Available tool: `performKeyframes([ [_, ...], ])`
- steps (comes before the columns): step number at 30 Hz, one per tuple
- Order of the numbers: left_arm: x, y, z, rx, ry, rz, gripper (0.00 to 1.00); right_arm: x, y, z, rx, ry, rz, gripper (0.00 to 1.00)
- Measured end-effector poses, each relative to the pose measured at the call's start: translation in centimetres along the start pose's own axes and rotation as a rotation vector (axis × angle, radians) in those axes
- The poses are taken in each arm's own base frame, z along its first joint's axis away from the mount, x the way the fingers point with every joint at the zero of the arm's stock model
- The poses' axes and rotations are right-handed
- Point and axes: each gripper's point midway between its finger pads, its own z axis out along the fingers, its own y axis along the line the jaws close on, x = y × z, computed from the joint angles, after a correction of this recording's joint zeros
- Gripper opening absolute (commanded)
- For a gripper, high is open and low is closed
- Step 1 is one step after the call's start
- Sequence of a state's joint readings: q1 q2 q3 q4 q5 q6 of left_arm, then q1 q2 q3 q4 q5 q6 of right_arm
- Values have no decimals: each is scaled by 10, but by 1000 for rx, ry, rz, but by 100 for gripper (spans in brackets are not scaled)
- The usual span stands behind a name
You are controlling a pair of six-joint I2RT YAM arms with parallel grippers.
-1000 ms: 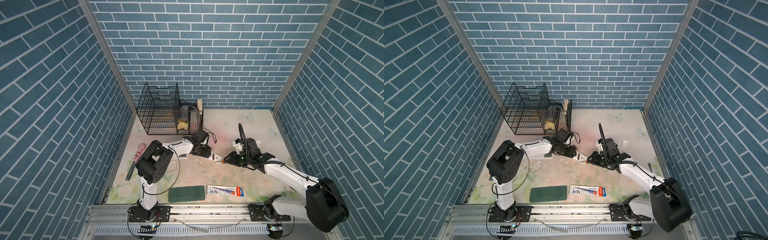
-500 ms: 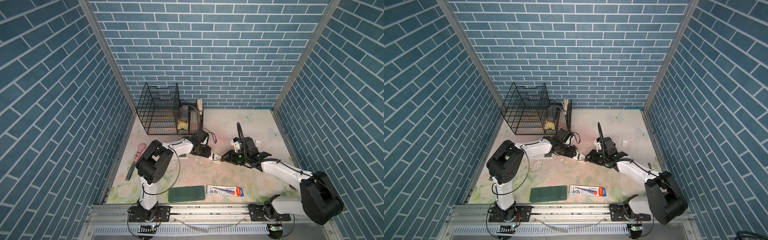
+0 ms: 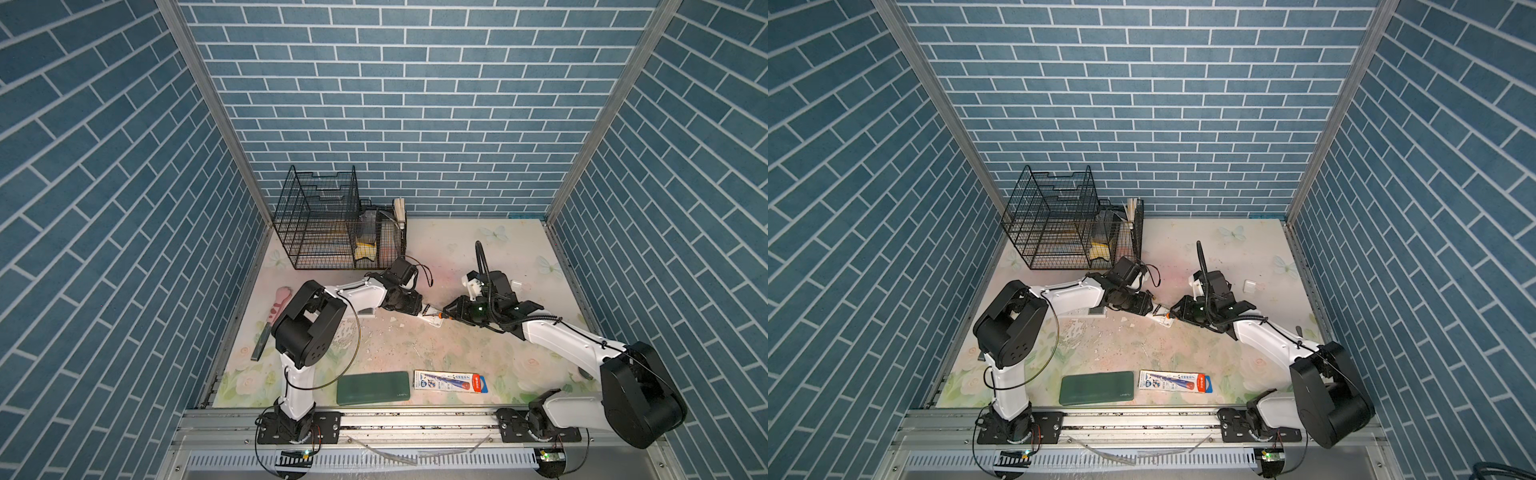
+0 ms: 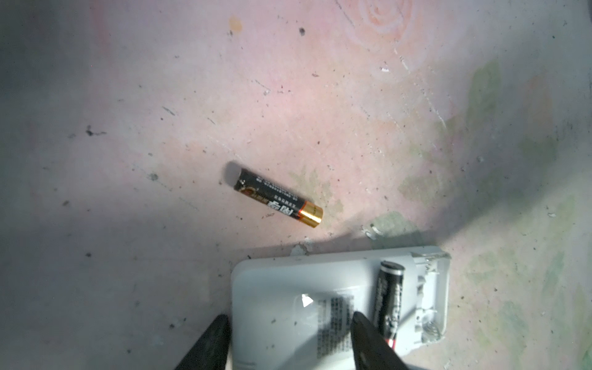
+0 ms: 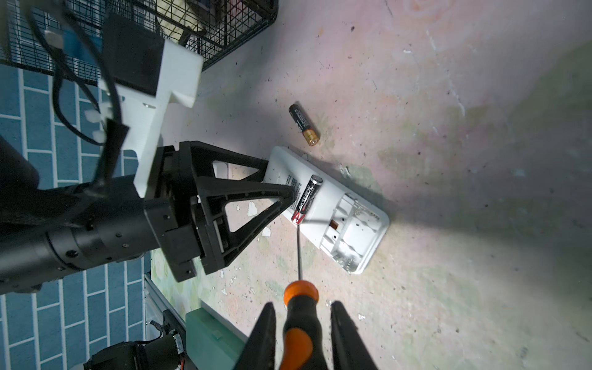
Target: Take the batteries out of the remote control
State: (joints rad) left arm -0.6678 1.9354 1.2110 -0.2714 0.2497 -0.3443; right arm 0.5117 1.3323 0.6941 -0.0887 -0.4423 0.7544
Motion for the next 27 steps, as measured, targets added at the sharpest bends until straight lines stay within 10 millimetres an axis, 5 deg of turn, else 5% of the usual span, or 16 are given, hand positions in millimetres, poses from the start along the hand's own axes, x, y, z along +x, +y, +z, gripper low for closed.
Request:
performKeyframes([
  [20, 2, 0, -2, 1, -1, -11, 64, -20, -9, -1, 3, -37, 28, 0],
  [27, 6, -4, -4, 38, -12, -49, 65, -36, -6, -24, 21, -133, 17, 0],
])
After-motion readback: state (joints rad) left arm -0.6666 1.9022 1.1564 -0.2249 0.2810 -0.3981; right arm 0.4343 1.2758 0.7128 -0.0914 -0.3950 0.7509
